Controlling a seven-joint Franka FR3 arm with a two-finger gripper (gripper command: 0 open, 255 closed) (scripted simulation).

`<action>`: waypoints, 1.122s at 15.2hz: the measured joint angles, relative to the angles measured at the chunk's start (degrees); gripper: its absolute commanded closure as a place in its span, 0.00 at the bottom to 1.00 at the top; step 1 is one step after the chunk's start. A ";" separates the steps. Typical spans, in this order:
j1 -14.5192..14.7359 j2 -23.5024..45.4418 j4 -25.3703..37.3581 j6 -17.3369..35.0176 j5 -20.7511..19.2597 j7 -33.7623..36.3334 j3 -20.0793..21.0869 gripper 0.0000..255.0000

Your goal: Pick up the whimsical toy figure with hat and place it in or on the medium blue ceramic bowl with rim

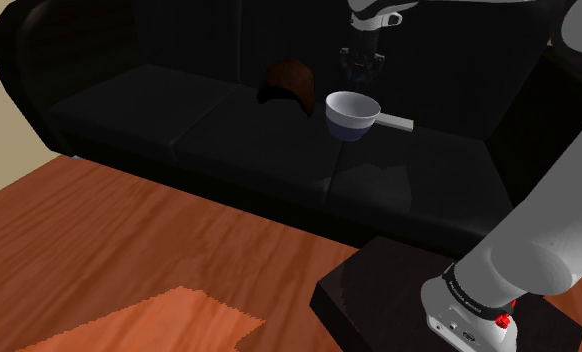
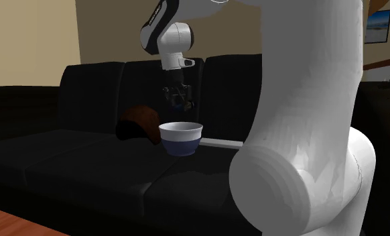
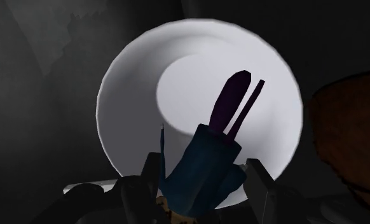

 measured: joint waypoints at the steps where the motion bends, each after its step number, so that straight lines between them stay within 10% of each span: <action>1: 0.08 0.36 -0.30 0.62 0.04 0.25 0.08 1.00; 17: -0.03 2.14 -6.48 8.52 0.03 1.20 0.06 1.00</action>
